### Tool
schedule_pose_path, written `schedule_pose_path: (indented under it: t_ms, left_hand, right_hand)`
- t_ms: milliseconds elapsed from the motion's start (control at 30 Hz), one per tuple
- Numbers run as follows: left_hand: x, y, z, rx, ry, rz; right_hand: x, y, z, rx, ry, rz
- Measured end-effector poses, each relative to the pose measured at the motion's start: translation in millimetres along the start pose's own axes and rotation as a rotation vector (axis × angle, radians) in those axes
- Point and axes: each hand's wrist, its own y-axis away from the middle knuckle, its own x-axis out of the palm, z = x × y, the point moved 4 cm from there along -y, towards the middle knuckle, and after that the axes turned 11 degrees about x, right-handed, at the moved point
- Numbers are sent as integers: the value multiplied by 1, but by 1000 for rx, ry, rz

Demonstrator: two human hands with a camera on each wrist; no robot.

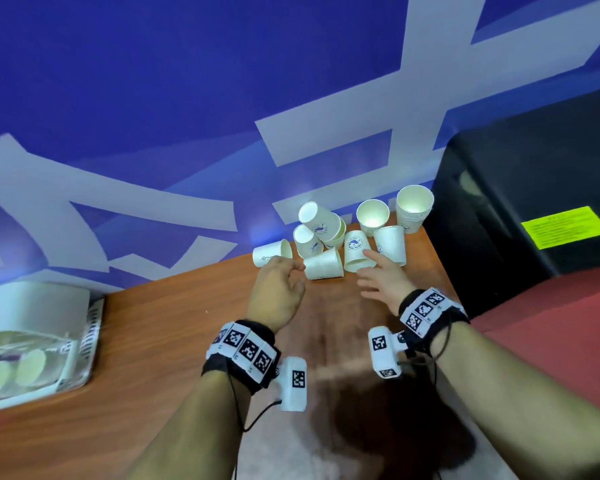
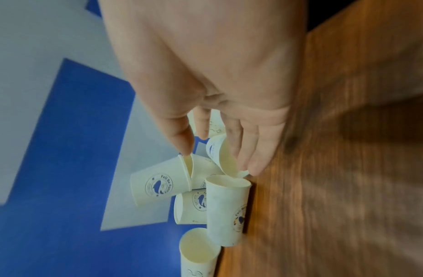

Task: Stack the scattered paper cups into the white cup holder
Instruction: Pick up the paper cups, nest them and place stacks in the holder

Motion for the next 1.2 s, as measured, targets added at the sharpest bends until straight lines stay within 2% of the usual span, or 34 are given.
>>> schedule_pose_path:
  t_ms: [167,300,433,533,633,733,900,1200]
  left_hand:
    - [-3,-19,4,17,-47,13]
    - [-4,-36,4,40,-109,-11]
    - [-2,-53,-2,59,-235,-32]
    - [4,-74,-11,128,-349,-22]
    - [12,-98,-21,192,-452,-2]
    - [23,-119,-29,268,-605,81]
    - [41,-132,-22,227,-826,227]
    - [47,-132,-5,229,-880,205]
  right_hand:
    - [3,-18,3,161,-290,84]
    - [2,-24,8,180,-423,120]
    - [-4,-19,16,88,-203,27]
    - [-15,-11,25,-85,111,-101]
    - [-25,-1,32,-238,369,-139]
    - [-39,0,33,-261,375,-127]
    - [-53,-4,30,-240,315,-124]
    - [-60,-11,26,-123,222,-118]
